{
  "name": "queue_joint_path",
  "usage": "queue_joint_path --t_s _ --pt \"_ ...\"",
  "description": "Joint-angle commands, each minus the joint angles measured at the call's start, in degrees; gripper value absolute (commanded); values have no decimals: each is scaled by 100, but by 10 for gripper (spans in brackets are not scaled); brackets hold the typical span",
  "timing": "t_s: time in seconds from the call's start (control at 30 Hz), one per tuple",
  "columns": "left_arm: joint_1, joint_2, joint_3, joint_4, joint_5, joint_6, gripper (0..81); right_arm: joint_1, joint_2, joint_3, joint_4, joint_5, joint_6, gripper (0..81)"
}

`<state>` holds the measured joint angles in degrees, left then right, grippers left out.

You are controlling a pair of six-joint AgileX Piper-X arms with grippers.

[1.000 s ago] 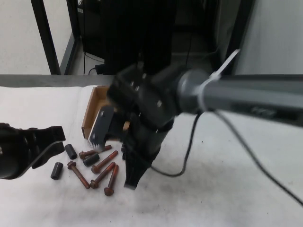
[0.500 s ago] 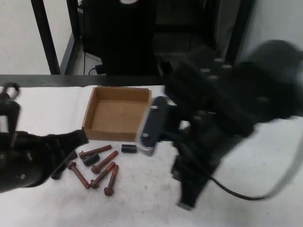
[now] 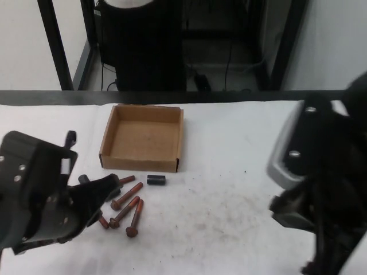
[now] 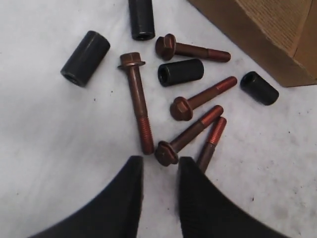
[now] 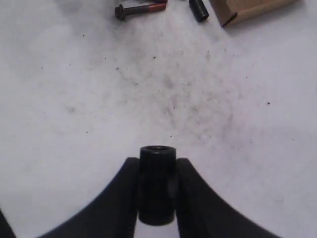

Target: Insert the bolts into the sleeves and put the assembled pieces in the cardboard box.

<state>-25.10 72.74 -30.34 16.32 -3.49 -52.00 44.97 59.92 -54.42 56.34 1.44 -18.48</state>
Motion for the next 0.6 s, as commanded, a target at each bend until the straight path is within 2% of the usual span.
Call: queue_joint_path --t_s 0.0,0.3,0.57 --pt "-13 499 -346 -203 -78 -77 243 5 -190 10 285 -54 54 3" --pt "-13 1382 -1076 -14 -157 -77 243 5 -242 18 452 -54 54 3" --pt "-13 1447 -1337 737 -771 -77 243 5 -242 18 451 -54 44 3"
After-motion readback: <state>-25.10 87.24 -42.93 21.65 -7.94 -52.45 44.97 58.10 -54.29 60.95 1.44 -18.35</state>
